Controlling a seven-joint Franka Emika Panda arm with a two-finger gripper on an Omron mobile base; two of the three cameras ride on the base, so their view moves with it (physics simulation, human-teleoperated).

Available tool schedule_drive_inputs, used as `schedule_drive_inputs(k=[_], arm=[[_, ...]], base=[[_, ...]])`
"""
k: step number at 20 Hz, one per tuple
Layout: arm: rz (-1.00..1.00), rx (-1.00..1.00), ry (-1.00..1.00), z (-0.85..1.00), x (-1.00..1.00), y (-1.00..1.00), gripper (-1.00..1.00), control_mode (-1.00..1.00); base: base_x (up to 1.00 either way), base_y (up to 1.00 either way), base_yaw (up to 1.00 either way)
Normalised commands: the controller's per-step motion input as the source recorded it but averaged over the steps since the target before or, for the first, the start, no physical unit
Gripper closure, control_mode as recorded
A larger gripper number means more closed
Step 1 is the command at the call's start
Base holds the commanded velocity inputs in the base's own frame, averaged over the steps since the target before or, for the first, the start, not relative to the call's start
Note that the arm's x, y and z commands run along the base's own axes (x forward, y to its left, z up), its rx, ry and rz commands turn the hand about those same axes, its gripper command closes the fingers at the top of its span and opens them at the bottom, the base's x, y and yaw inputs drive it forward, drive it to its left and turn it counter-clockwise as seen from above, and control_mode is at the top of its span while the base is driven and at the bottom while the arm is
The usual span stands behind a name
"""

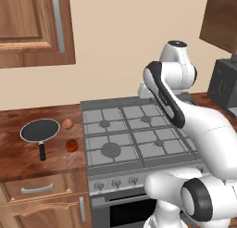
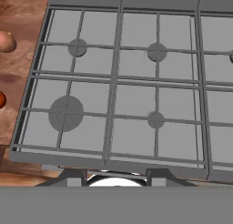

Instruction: Place the pan on the rear right burner on the stove. Then place the tomato and the onion in the pan and turn on the rear right burner.

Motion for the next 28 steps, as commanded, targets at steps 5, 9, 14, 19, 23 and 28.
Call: schedule_drive_inputs(k=[5,9,14,19,23,28], arm=[[0.00,-0.07,0.00,0.00,-0.01,0.21,-1.00,-1.00],[0.00,-0.06,0.02,0.00,-0.04,0.43,-1.00,-1.00],[0.00,0.00,0.05,0.00,-0.11,0.44,-1.00,-1.00],[0.00,0.00,0.11,-0.07,-0.19,0.45,-1.00,-1.00],[0.00,0.00,0.09,-0.12,-0.21,0.52,-1.00,-1.00],[0.00,0.00,0.05,-0.14,-0.18,0.56,-1.00,-1.00]], base=[[0.00,0.00,0.00],[0.00,0.00,0.00],[0.00,0.00,0.00],[0.00,0.00,0.00],[0.00,0.00,0.00],[0.00,0.00,0.00]])
